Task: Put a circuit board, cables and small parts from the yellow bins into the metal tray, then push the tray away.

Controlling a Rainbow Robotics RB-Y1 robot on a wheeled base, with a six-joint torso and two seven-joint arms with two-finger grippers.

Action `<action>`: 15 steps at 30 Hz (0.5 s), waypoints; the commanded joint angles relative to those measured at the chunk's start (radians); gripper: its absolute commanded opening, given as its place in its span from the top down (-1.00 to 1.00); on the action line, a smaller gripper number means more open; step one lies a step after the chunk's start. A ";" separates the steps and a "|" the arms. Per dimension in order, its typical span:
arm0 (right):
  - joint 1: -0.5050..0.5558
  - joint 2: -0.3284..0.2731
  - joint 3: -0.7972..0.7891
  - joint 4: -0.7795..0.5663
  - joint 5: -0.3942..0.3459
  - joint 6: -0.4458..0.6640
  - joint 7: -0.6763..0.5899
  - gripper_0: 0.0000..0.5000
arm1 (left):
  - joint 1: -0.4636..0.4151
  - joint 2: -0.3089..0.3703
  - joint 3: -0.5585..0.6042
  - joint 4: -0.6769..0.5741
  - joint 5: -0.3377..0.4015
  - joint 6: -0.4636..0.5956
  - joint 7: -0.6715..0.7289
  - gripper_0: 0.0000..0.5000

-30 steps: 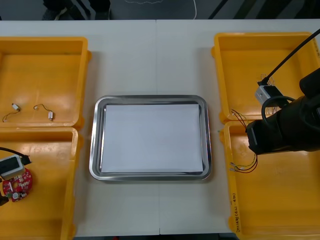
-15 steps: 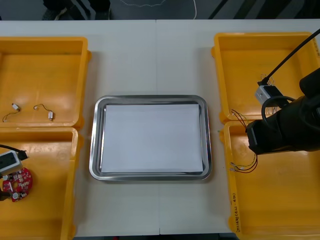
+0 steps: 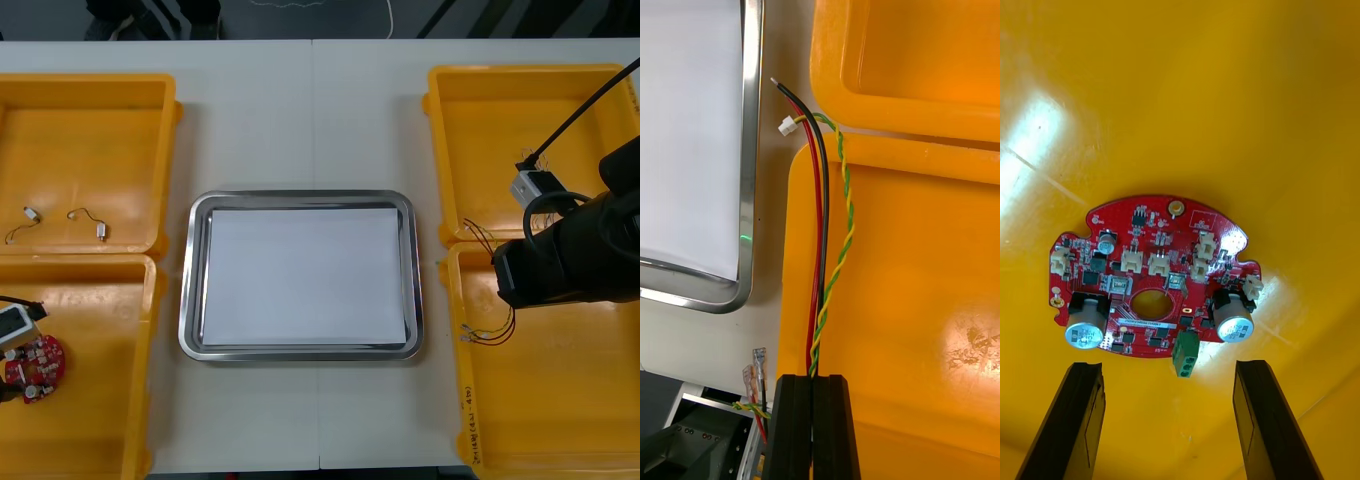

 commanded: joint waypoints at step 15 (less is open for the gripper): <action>-0.025 -0.022 0.014 -0.029 0.007 0.005 0.015 1.00 | 0.072 0.048 -0.020 0.045 -0.009 -0.102 -0.096 -1.00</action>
